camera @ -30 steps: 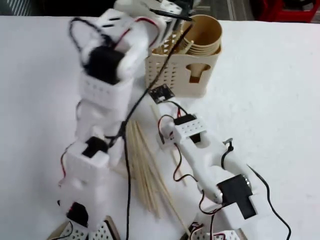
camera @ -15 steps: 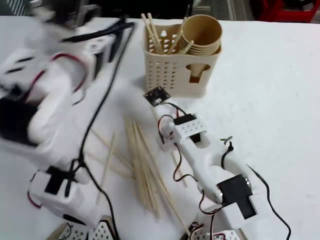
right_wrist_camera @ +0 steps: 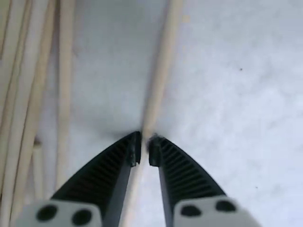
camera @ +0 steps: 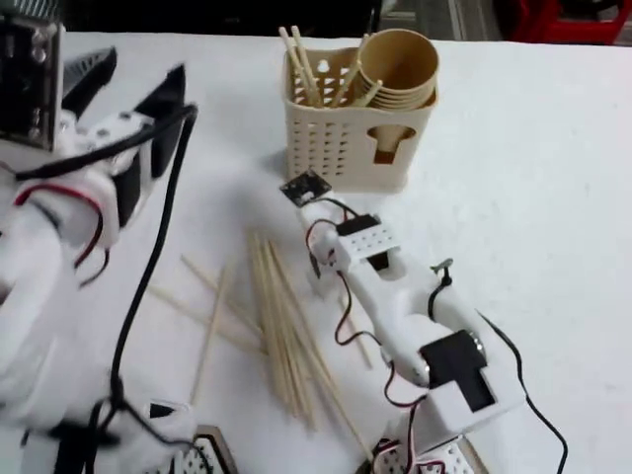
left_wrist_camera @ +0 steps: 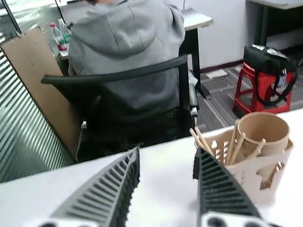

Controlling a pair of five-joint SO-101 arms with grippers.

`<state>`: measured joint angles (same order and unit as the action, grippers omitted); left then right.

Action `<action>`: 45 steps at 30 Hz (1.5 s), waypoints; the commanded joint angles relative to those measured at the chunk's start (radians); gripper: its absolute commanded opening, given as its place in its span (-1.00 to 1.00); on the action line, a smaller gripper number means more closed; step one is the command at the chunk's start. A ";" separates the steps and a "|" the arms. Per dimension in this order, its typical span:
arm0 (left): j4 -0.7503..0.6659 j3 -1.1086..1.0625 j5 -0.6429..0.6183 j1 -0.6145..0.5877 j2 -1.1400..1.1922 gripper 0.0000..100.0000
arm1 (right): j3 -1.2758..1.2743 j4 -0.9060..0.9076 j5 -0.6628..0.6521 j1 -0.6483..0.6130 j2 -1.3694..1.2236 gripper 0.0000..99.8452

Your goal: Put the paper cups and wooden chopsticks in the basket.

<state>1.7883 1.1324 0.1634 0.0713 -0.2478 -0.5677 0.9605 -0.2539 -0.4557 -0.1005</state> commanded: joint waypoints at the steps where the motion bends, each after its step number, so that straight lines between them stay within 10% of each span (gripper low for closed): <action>1: -0.005 -0.213 -0.011 -0.008 -0.189 -0.61 | 0.031 0.051 -0.006 -0.016 -0.028 -0.97; 20: -0.288 -1.261 -0.009 -0.012 -0.809 -0.61 | 0.055 0.286 0.002 -0.047 0.455 -0.97; 29: -0.568 -1.829 -0.011 -0.234 -1.047 -0.61 | 0.118 0.286 0.057 -0.041 0.654 -0.97; 45: -0.829 -2.467 -0.011 -0.249 -1.296 -0.61 | 0.566 0.159 0.135 -0.042 0.688 -0.97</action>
<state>1.0288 -1.2536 0.1634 -0.1695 -1.4707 -0.0813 1.2106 -0.1266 -0.4941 0.5593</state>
